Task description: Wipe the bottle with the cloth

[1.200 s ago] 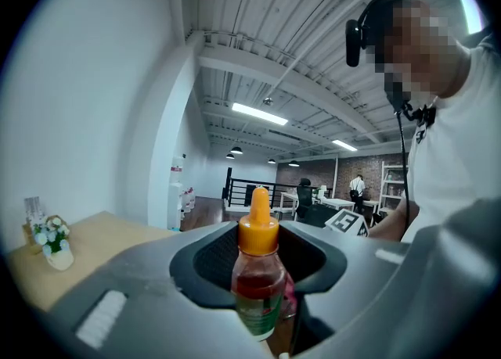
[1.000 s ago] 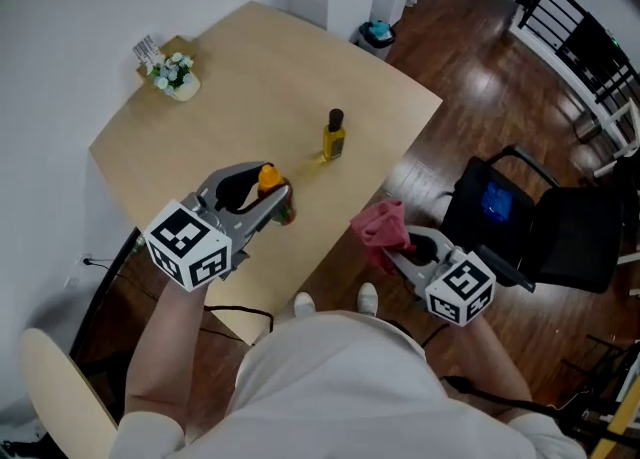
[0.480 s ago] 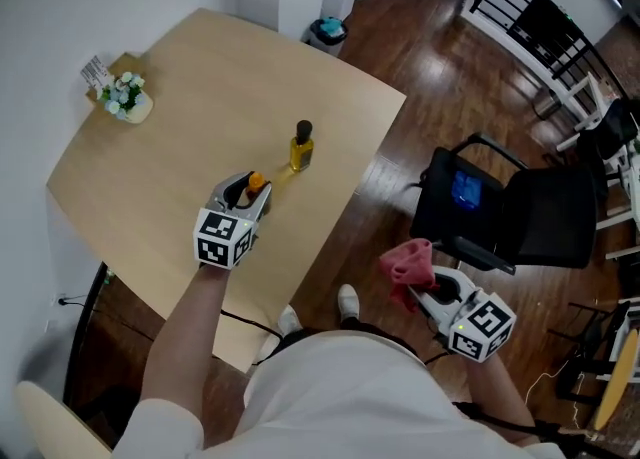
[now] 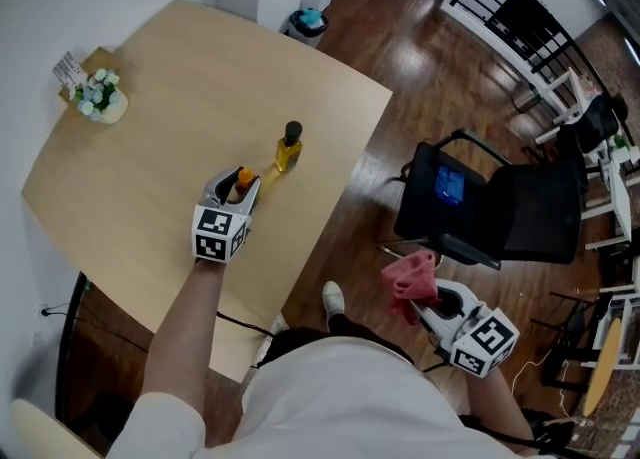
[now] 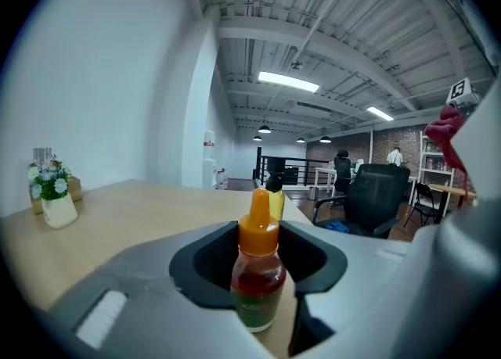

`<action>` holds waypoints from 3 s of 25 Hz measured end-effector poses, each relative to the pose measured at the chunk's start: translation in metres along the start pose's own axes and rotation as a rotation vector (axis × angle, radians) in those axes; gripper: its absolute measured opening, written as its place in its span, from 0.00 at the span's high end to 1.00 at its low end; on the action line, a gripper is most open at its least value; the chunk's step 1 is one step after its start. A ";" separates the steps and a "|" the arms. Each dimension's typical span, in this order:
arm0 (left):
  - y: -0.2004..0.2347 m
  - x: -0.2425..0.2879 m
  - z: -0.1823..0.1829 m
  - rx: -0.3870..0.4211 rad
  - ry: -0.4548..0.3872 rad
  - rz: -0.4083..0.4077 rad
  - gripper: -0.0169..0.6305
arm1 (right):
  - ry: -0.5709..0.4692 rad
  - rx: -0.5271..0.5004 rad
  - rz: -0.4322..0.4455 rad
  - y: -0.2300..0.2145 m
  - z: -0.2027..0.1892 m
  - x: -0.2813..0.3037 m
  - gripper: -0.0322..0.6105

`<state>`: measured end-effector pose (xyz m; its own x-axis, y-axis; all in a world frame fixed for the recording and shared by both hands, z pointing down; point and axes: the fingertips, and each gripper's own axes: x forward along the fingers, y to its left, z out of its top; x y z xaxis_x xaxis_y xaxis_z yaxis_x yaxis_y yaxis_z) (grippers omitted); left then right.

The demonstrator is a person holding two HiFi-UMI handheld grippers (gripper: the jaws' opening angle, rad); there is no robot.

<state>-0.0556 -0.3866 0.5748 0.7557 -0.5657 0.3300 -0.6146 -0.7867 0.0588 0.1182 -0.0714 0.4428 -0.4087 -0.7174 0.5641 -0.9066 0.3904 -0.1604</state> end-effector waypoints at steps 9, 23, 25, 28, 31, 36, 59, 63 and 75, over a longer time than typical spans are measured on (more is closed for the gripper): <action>-0.007 -0.008 0.012 0.038 -0.051 -0.017 0.66 | 0.007 -0.016 0.017 0.017 0.007 0.005 0.82; -0.079 -0.209 0.035 0.001 -0.203 0.148 0.70 | -0.038 -0.151 0.199 0.066 -0.016 -0.022 0.82; -0.116 -0.245 0.022 0.022 -0.182 0.159 0.74 | -0.076 -0.192 0.225 0.072 -0.023 -0.039 0.82; -0.182 -0.297 -0.005 0.006 -0.128 0.227 0.73 | -0.122 -0.258 0.259 0.080 -0.048 -0.080 0.82; -0.256 -0.344 -0.029 -0.052 -0.069 0.334 0.73 | -0.170 -0.288 0.290 0.084 -0.083 -0.128 0.82; -0.395 -0.401 -0.038 -0.045 0.016 0.287 0.73 | -0.227 -0.251 0.316 0.093 -0.129 -0.195 0.82; -0.526 -0.583 -0.044 -0.111 -0.056 0.071 0.73 | -0.314 -0.175 0.246 0.260 -0.207 -0.315 0.82; -0.528 -0.613 -0.061 -0.096 -0.065 0.046 0.73 | -0.309 -0.164 0.233 0.297 -0.224 -0.321 0.82; -0.529 -0.644 -0.073 -0.096 -0.092 -0.006 0.73 | -0.299 -0.167 0.230 0.353 -0.237 -0.333 0.82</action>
<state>-0.2333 0.4120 0.4004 0.7742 -0.5850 0.2416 -0.6256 -0.7652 0.1519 -0.0412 0.4421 0.3908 -0.6335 -0.7271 0.2647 -0.7686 0.6307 -0.1070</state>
